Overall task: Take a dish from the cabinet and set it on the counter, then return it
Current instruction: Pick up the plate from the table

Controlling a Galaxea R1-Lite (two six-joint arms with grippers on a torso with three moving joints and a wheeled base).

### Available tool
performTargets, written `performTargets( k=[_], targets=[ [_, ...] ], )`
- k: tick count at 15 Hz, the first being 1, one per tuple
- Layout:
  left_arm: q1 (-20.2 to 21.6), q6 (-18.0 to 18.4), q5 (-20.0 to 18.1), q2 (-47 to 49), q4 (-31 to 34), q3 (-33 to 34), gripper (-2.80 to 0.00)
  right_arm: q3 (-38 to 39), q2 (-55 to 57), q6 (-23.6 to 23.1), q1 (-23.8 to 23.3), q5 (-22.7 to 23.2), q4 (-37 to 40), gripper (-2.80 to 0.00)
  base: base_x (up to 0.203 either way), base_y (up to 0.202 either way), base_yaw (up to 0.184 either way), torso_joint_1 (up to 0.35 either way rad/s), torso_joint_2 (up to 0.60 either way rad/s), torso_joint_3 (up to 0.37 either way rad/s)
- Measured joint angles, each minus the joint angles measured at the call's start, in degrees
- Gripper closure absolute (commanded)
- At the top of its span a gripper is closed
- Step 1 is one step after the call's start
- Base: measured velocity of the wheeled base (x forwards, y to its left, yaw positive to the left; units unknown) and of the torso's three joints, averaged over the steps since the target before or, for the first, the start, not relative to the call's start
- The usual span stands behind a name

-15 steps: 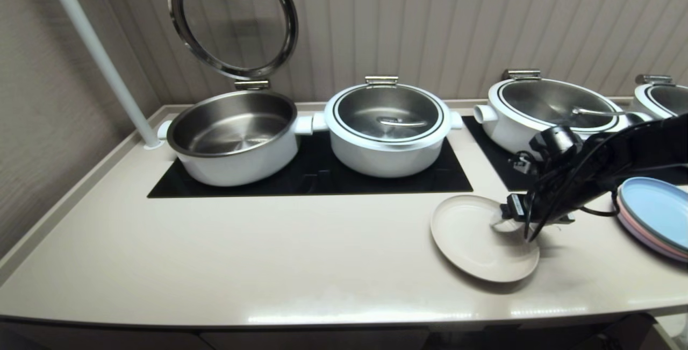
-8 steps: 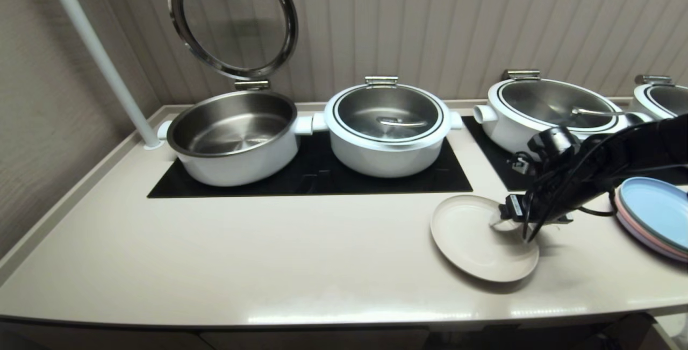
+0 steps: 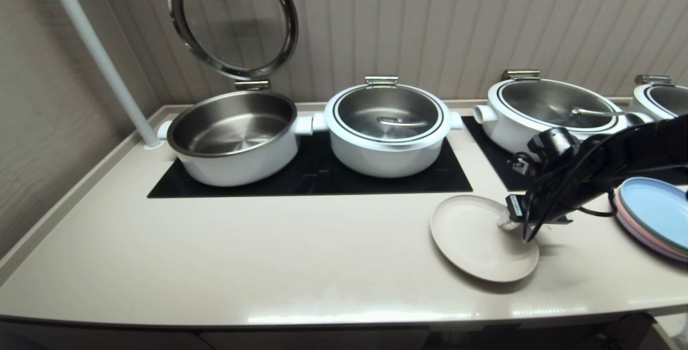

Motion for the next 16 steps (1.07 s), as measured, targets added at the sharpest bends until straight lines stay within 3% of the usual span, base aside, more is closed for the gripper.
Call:
performTargets(
  k=[16],
  targets=[
    [0.0,0.02,0.0,0.0,0.0,0.0,0.0,0.09,0.11,0.33,0.68,-1.31,-1.32,0.0,0.0,0.0,0.0,0.0,0.0,0.0]
  ],
)
